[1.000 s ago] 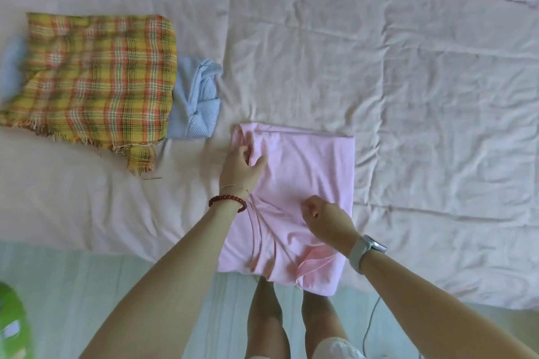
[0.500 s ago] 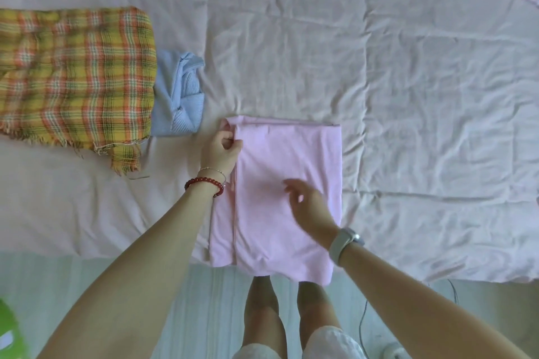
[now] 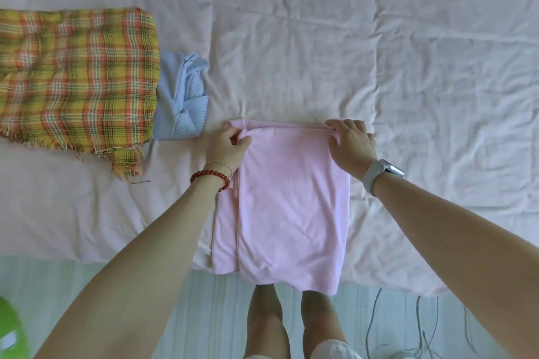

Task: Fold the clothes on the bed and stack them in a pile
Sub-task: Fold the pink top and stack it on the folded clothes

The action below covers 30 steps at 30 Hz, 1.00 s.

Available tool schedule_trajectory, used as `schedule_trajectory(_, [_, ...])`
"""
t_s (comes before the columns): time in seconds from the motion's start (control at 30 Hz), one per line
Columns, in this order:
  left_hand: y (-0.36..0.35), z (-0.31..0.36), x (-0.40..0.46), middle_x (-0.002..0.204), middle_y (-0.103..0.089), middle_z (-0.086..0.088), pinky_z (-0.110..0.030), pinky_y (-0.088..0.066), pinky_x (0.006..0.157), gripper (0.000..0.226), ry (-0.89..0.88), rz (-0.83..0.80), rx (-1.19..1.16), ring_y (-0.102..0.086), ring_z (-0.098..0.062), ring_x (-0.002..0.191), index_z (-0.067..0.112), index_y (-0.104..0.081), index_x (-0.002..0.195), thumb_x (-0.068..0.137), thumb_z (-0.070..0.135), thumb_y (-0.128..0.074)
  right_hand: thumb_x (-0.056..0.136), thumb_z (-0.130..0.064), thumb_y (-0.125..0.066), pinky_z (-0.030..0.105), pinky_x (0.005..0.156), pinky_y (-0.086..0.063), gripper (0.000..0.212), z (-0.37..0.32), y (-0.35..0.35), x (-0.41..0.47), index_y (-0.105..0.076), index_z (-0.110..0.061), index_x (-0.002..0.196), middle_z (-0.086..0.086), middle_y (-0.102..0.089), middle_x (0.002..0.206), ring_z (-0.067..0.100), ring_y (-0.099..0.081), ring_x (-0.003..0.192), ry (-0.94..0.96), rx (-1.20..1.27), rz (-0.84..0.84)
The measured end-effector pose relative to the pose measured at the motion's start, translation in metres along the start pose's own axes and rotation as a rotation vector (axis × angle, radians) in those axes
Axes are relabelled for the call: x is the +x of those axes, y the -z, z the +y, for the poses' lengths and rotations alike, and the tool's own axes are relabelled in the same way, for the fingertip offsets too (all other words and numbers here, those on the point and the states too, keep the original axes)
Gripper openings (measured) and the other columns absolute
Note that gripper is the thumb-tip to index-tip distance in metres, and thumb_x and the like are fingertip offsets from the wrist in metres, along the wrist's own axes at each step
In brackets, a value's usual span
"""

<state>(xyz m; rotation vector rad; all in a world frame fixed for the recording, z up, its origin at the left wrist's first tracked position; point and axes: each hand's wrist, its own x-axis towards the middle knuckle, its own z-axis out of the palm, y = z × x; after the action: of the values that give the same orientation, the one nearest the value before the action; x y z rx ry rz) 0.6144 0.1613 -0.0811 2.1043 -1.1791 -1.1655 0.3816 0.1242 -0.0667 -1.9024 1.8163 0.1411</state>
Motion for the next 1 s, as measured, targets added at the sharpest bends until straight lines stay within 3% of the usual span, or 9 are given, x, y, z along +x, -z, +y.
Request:
schedule_trajectory(0.07, [0.004, 0.002, -0.01, 0.063, -0.043, 0.004, -0.026, -0.028, 0.057, 0.008, -0.103, 0.013, 0.007, -0.042, -0.014, 0.061, 0.006, -0.053, 0.084, 0.088, 0.011, -0.057, 0.094, -0.022, -0.042, 0.04, 0.096, -0.029, 0.032, 0.003, 0.001, 0.003, -0.055, -0.015, 0.122, 0.009, -0.052, 0.122, 0.028, -0.035, 0.121, -0.006, -0.052, -0.006])
schedule_trajectory(0.17, [0.006, -0.002, -0.031, 0.084, -0.05, -0.005, -0.034, -0.031, 0.064, 0.018, -0.206, -0.001, 0.056, -0.05, -0.026, 0.074, 0.002, -0.046, 0.11, 0.096, 0.014, -0.046, 0.094, -0.028, -0.045, 0.04, 0.094, -0.029, 0.029, 0.008, 0.0, 0.002, -0.059, -0.011, 0.113, 0.01, -0.052, 0.115, 0.029, -0.037, 0.116, 0.009, -0.095, 0.013])
schedule_trajectory(0.27, [0.01, -0.006, -0.028, 0.089, -0.054, -0.017, -0.032, -0.028, 0.065, 0.013, -0.279, 0.138, 0.084, -0.055, -0.038, 0.085, -0.002, -0.048, 0.102, 0.095, 0.009, -0.048, 0.094, -0.032, -0.047, 0.039, 0.093, -0.029, 0.029, 0.007, 0.0, 0.005, -0.059, -0.011, 0.111, 0.01, -0.053, 0.114, 0.028, -0.037, 0.116, 0.007, -0.036, 0.015])
schedule_trajectory(0.4, [0.013, -0.005, 0.002, 0.087, -0.056, -0.017, -0.032, -0.033, 0.069, 0.019, -0.146, 0.167, 0.046, -0.054, -0.032, 0.084, -0.003, -0.047, 0.098, 0.094, 0.015, -0.05, 0.094, -0.025, -0.048, 0.039, 0.091, -0.032, 0.024, -0.001, -0.003, 0.013, -0.06, -0.011, 0.109, 0.011, -0.052, 0.115, 0.03, -0.038, 0.114, -0.015, 0.055, 0.049])
schedule_trajectory(0.57, [0.015, -0.018, 0.001, 0.066, -0.047, 0.003, -0.025, -0.032, 0.059, 0.024, 0.175, -0.058, -0.075, -0.046, -0.014, 0.067, 0.013, -0.048, 0.074, 0.091, 0.028, -0.056, 0.09, -0.017, -0.05, 0.041, 0.098, -0.032, 0.045, -0.004, -0.011, 0.002, -0.041, -0.014, 0.135, 0.012, -0.038, 0.133, 0.031, -0.034, 0.123, -0.176, 0.209, 0.125])
schedule_trajectory(0.67, [0.018, -0.033, -0.036, 0.071, -0.053, 0.006, -0.014, -0.041, 0.06, 0.012, 0.246, -0.116, -0.229, -0.049, -0.005, 0.066, 0.014, -0.054, 0.089, 0.087, 0.02, -0.063, 0.088, -0.018, -0.054, 0.034, 0.101, -0.026, 0.057, -0.001, -0.027, -0.033, -0.032, -0.01, 0.14, 0.015, -0.037, 0.133, 0.03, -0.035, 0.124, -0.231, 0.354, 0.131])
schedule_trajectory(0.73, [0.016, -0.044, -0.063, 0.079, -0.057, 0.008, -0.012, -0.042, 0.065, 0.018, 0.291, -0.063, -0.261, -0.053, -0.003, 0.072, 0.017, -0.053, 0.096, 0.084, 0.016, -0.066, 0.088, -0.022, -0.053, 0.038, 0.101, -0.031, 0.054, 0.001, -0.042, -0.062, -0.034, -0.011, 0.138, 0.014, -0.042, 0.129, 0.03, -0.039, 0.121, -0.306, 0.443, 0.108])
schedule_trajectory(0.83, [0.007, -0.056, -0.095, 0.075, -0.056, 0.008, -0.02, -0.038, 0.065, 0.014, 0.33, 0.037, -0.141, -0.052, -0.005, 0.071, 0.018, -0.054, 0.084, 0.082, 0.016, -0.068, 0.09, -0.03, -0.046, 0.039, 0.094, -0.036, 0.047, 0.003, -0.064, -0.101, -0.039, -0.012, 0.134, 0.011, -0.047, 0.13, 0.031, -0.046, 0.119, -0.438, 0.48, 0.039])
schedule_trajectory(1.0, [-0.01, -0.072, -0.128, 0.053, -0.043, 0.003, -0.024, -0.03, 0.05, 0.04, 0.277, -0.098, 0.05, -0.041, -0.014, 0.054, 0.017, -0.036, 0.057, 0.086, 0.02, -0.062, 0.093, -0.032, -0.045, 0.04, 0.079, -0.044, 0.033, 0.006, -0.083, -0.132, -0.043, -0.011, 0.118, 0.009, -0.057, 0.115, 0.032, -0.054, 0.101, -0.572, 0.455, -0.021])
